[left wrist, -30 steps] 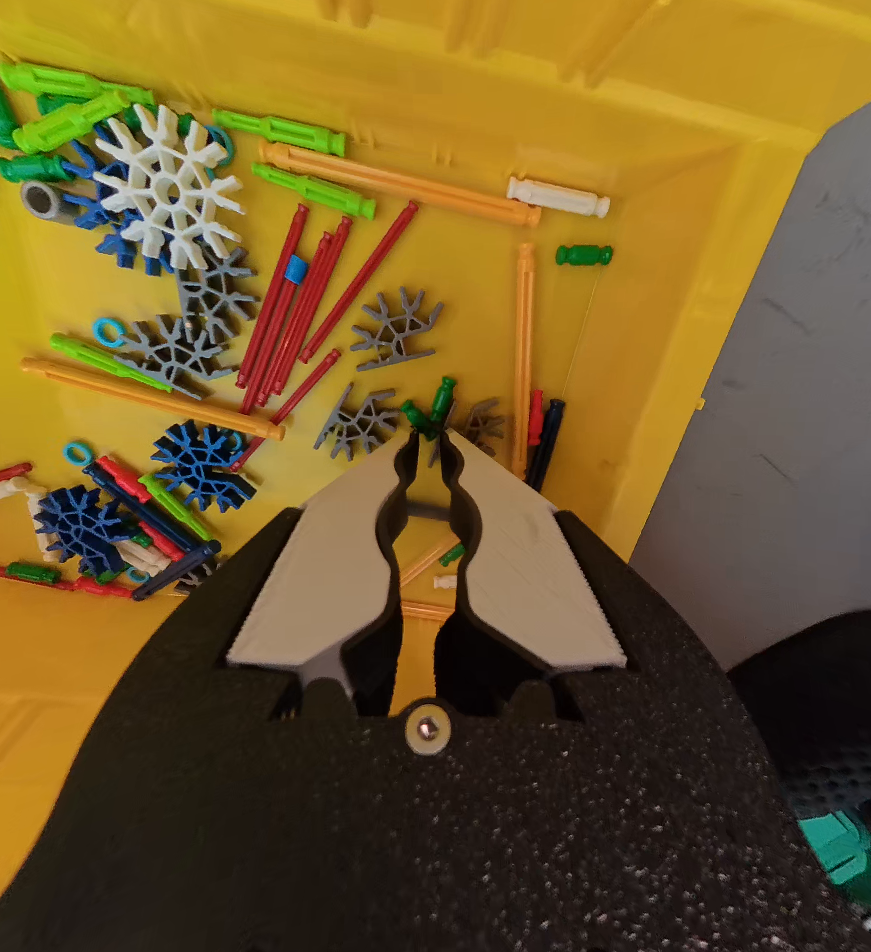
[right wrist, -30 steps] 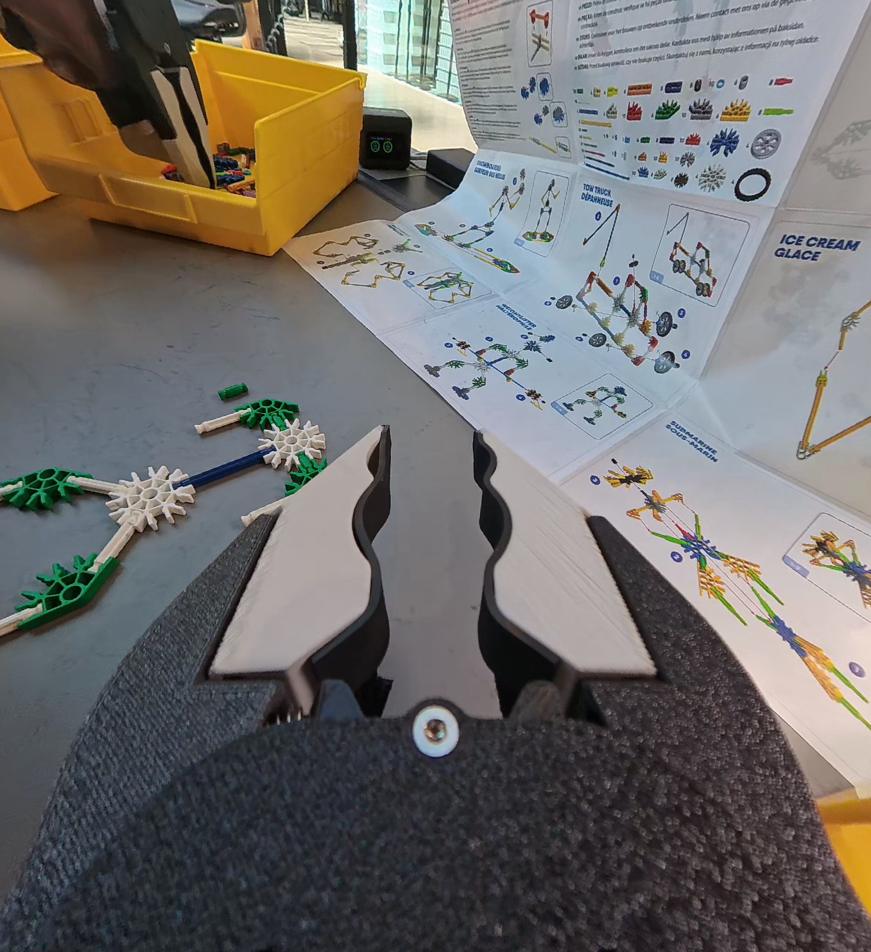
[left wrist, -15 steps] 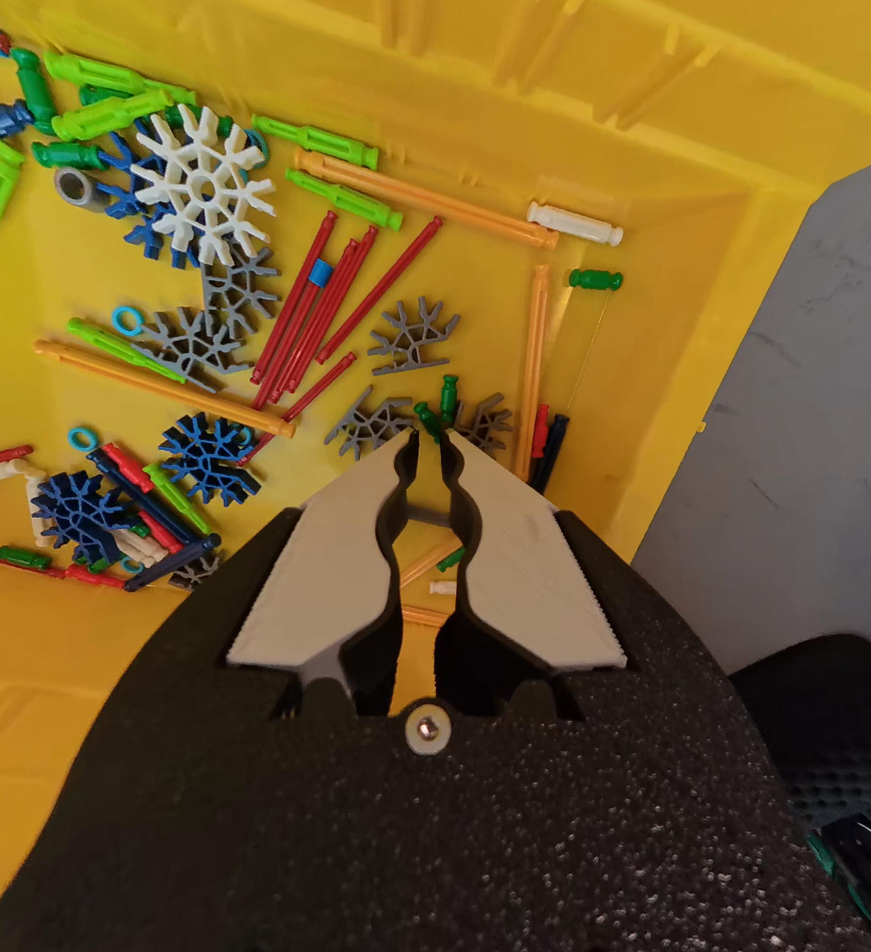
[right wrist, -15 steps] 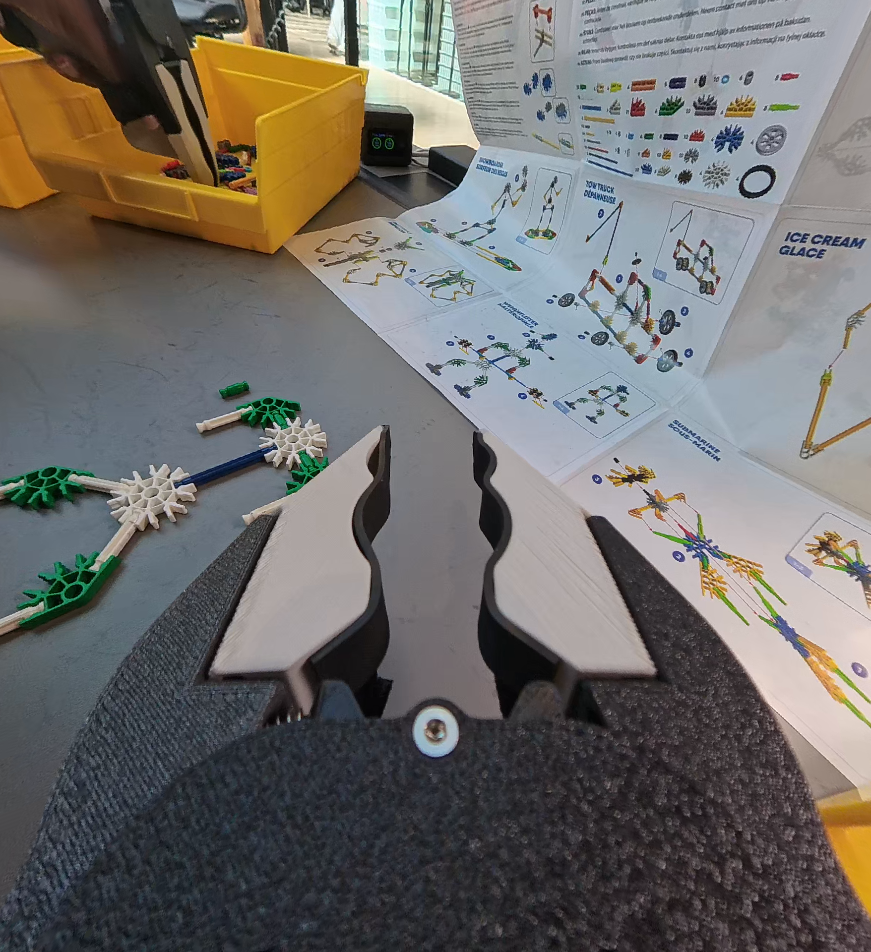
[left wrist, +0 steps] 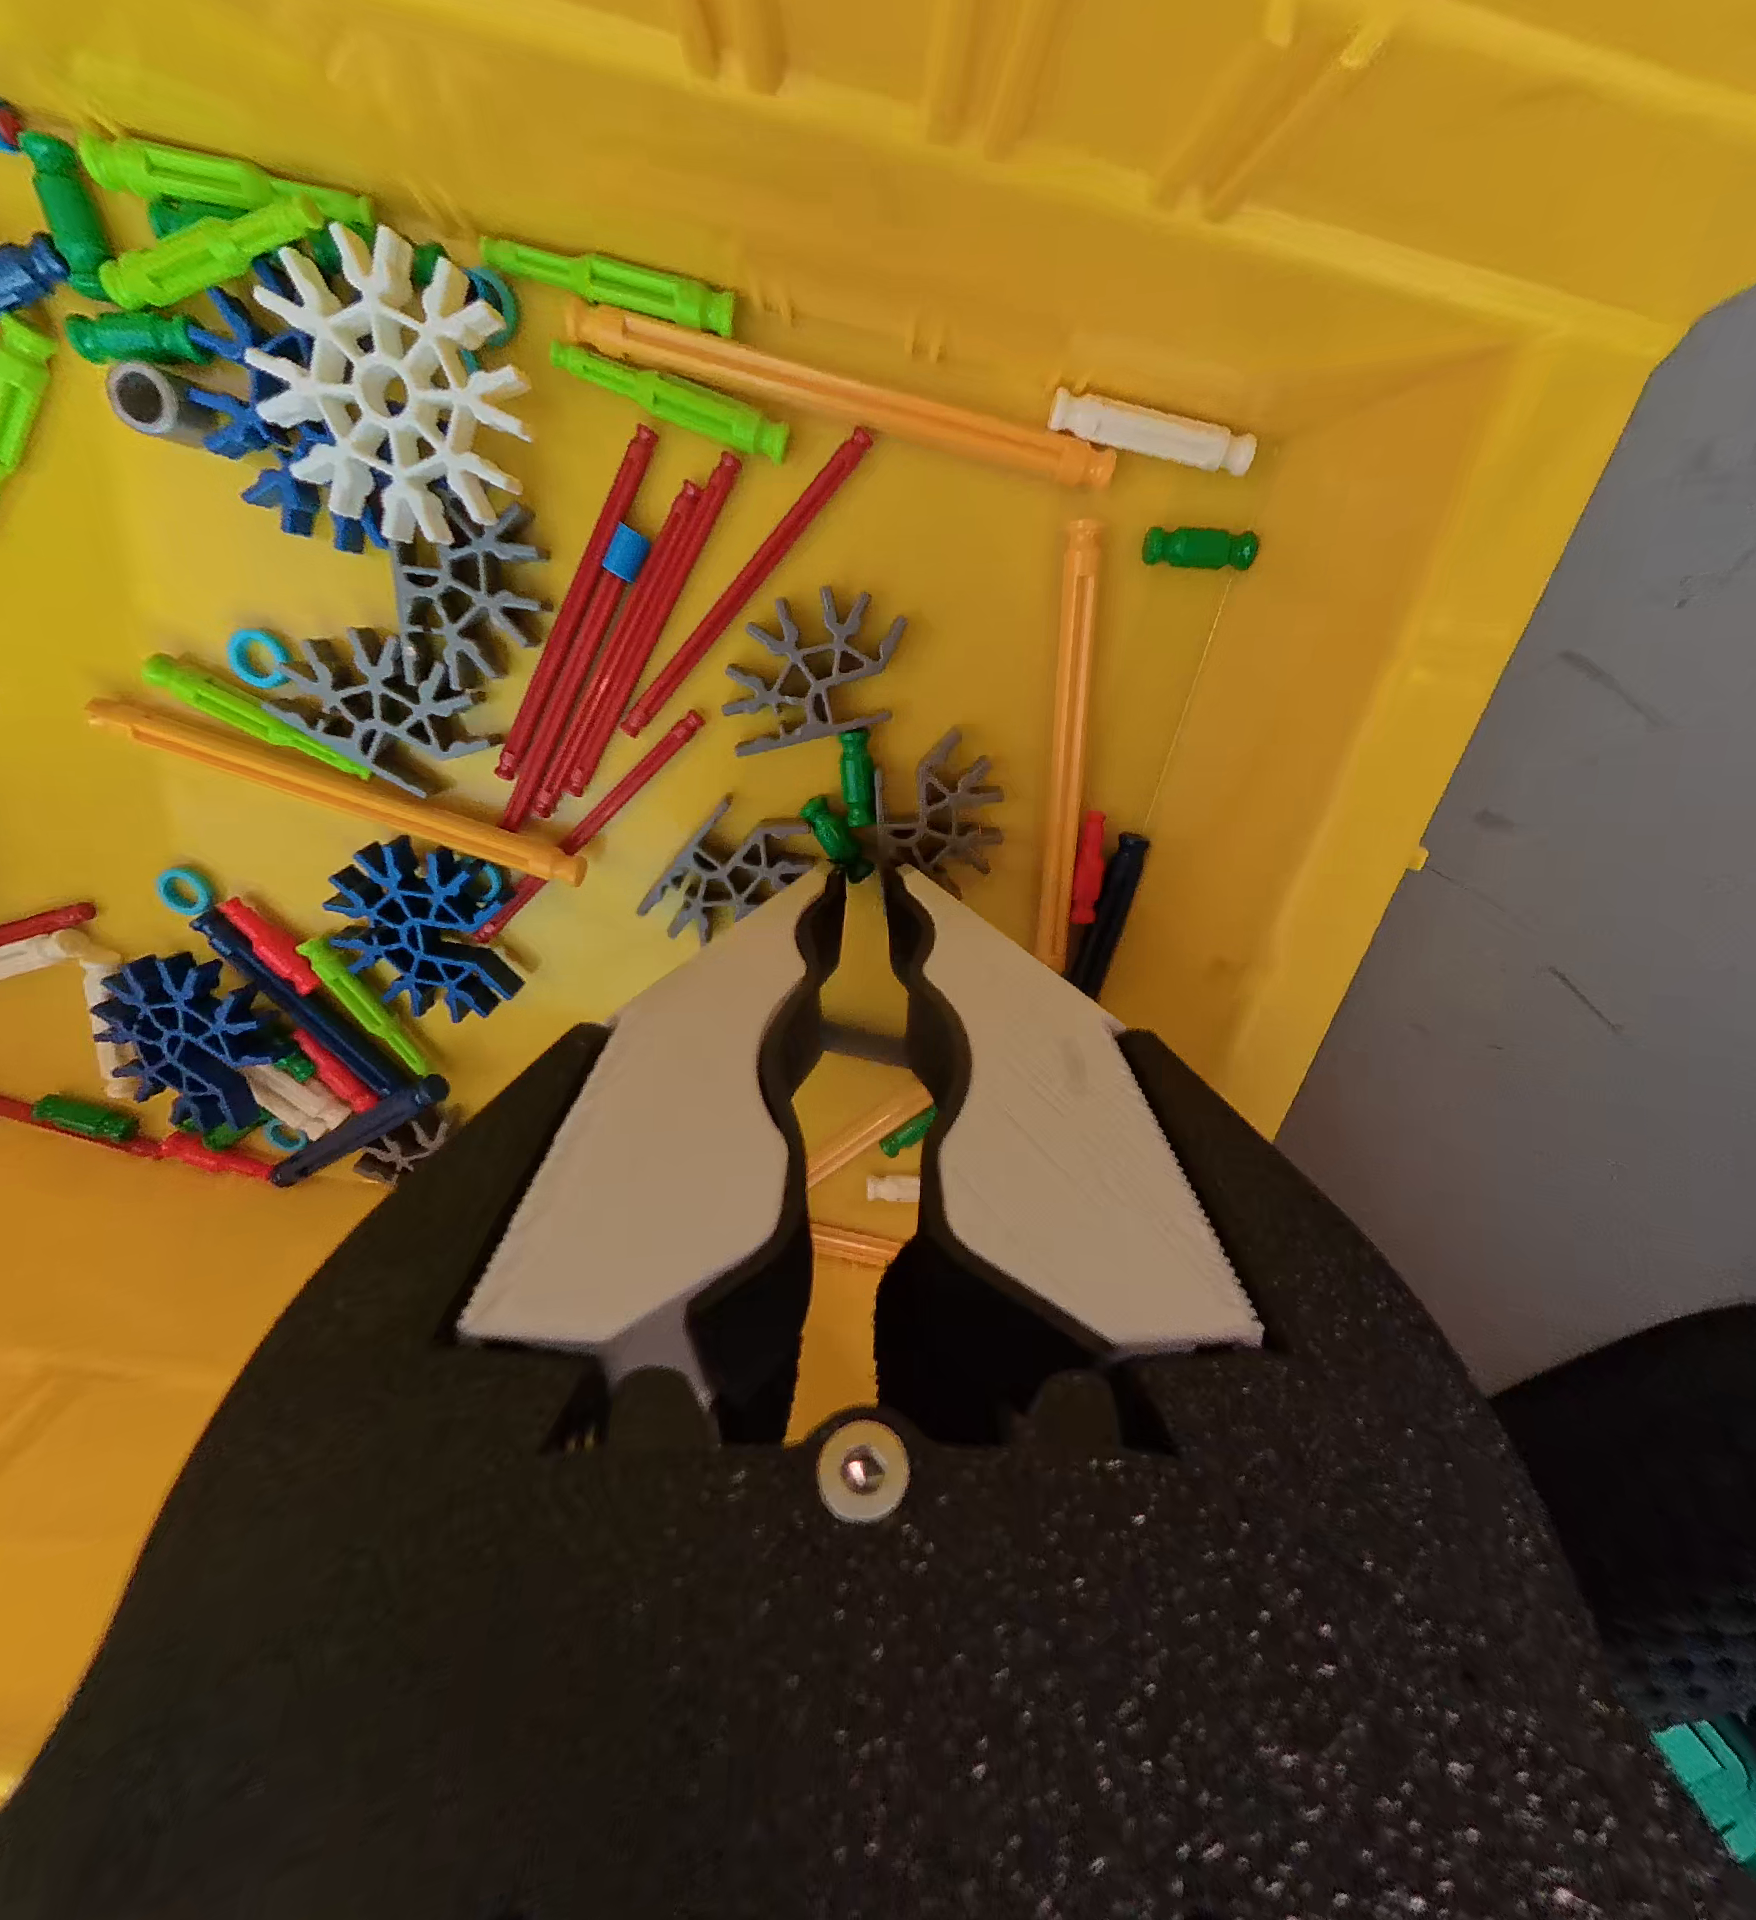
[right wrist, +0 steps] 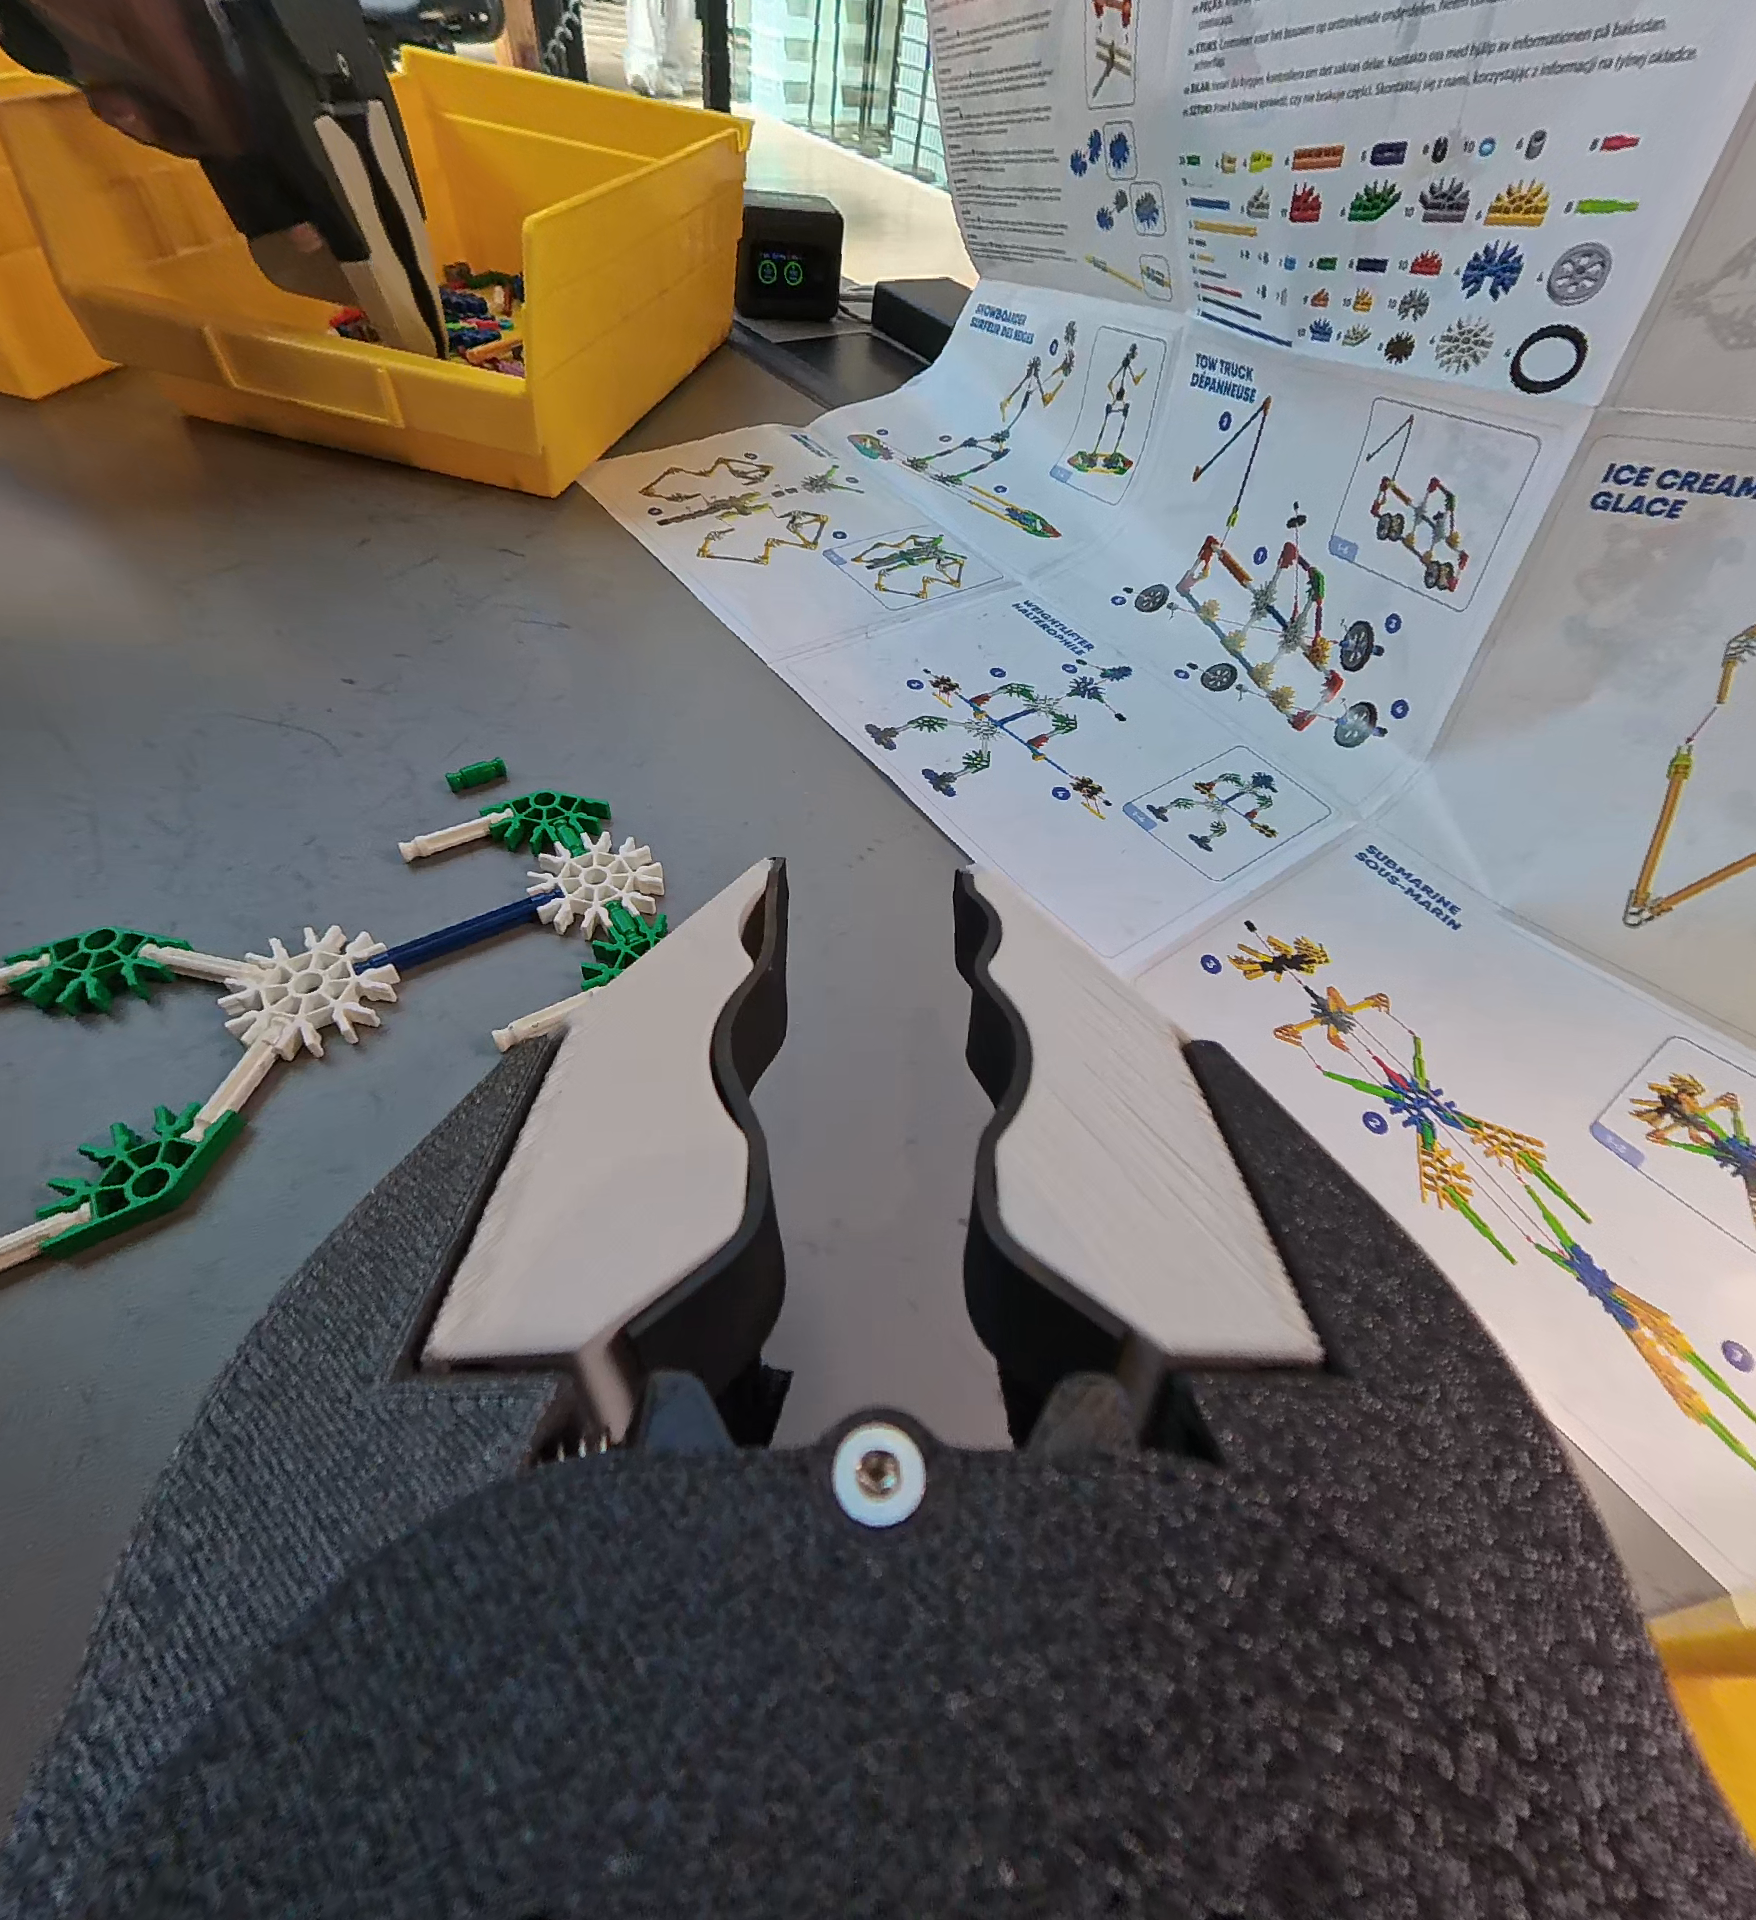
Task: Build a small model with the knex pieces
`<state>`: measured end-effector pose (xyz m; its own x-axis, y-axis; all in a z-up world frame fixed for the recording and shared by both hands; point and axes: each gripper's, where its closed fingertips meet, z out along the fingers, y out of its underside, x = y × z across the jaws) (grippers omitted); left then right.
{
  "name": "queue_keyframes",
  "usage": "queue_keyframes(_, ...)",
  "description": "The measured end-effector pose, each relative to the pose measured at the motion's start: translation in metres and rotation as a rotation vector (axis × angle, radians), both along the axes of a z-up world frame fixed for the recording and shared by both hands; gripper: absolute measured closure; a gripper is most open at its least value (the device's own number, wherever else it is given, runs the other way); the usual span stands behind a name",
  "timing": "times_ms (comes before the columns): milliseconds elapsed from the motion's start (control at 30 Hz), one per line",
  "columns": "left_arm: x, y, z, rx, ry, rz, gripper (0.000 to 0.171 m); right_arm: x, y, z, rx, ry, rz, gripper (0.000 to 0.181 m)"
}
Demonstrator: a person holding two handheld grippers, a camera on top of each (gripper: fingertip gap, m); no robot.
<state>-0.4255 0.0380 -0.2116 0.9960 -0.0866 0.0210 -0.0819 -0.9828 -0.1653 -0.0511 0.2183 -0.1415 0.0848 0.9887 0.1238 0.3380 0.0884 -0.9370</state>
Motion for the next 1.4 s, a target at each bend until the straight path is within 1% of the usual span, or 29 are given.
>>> queue_keyframes(200,0.001,0.001,0.000,-0.014,0.001,-0.012,0.166,0.000,0.000,0.000,-0.001,-0.001,0.000,0.151)
queue_keyframes(300,0.009,-0.007,-0.001,-0.053,-0.040,-0.040,0.166,0.000,-0.001,-0.001,0.003,-0.006,0.004,0.151)
queue_keyframes(400,0.012,-0.015,0.000,-0.076,-0.044,-0.072,0.165,-0.001,-0.002,-0.001,0.007,-0.009,0.008,0.151)
queue_keyframes(567,0.005,-0.004,0.012,0.012,-0.054,-0.010,0.165,-0.001,-0.002,-0.002,0.006,-0.010,0.008,0.151)
queue_keyframes(833,0.002,0.001,0.000,-0.001,-0.028,0.019,0.166,-0.001,-0.002,-0.002,0.006,-0.011,0.008,0.151)
queue_keyframes(933,-0.002,0.003,0.000,-0.009,0.002,0.020,0.166,-0.001,-0.002,-0.002,0.004,-0.011,0.008,0.151)
queue_keyframes(1100,0.000,0.002,0.000,-0.032,0.005,-0.002,0.168,-0.001,-0.002,-0.001,0.003,-0.009,0.010,0.151)
queue_keyframes(1167,0.003,0.001,-0.001,-0.041,0.001,-0.012,0.171,-0.001,-0.002,-0.001,0.005,-0.010,0.010,0.151)
queue_keyframes(1400,-0.004,-0.006,0.000,-0.066,0.027,-0.011,0.171,-0.001,-0.002,-0.002,0.006,-0.013,0.011,0.151)
